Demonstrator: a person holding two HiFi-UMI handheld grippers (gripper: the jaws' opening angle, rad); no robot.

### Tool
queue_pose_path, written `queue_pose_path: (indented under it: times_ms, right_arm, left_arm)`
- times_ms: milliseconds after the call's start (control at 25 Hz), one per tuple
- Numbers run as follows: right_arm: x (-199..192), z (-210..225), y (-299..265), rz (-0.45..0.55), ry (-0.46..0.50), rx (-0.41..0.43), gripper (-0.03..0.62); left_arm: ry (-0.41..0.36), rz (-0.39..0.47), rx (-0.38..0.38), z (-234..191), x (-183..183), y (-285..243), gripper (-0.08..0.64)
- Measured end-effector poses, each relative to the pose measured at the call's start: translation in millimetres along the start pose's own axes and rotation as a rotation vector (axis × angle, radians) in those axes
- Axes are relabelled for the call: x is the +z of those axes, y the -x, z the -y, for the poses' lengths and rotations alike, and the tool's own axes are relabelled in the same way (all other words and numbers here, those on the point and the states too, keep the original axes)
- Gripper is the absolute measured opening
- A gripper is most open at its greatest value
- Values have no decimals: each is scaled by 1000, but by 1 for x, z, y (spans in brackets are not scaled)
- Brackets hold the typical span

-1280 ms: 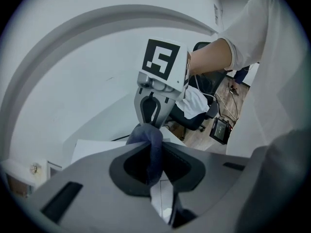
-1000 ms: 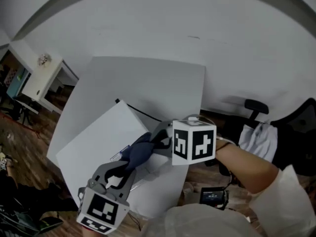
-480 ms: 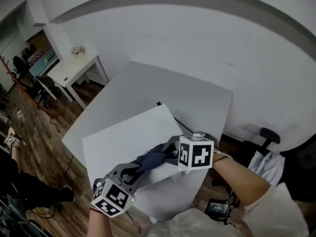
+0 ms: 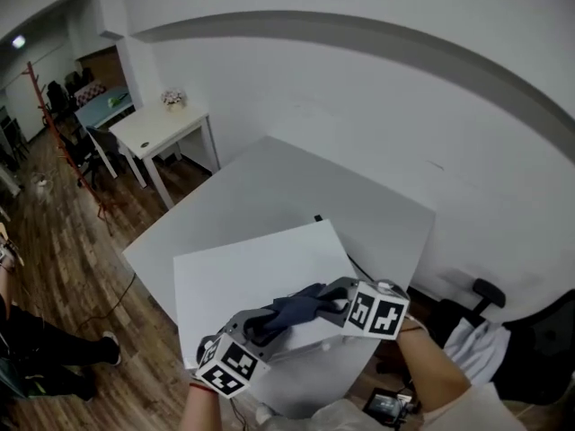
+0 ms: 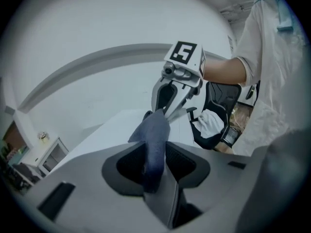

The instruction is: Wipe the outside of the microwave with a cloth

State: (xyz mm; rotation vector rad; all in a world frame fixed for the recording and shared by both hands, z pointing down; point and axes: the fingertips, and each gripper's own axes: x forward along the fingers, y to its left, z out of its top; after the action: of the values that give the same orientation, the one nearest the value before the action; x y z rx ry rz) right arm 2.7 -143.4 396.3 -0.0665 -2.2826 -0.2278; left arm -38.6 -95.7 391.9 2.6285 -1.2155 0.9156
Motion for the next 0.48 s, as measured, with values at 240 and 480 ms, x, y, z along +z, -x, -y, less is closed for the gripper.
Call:
queue_pose_path:
  times_ms: [240, 480]
  right_arm:
    - [8, 5, 16, 219, -247, -56, 130]
    - [13, 7, 42, 367, -382, -110, 135]
  left_arm:
    - [215, 253, 149, -30, 30, 38, 138]
    - [352, 436, 185, -41, 59, 65, 77]
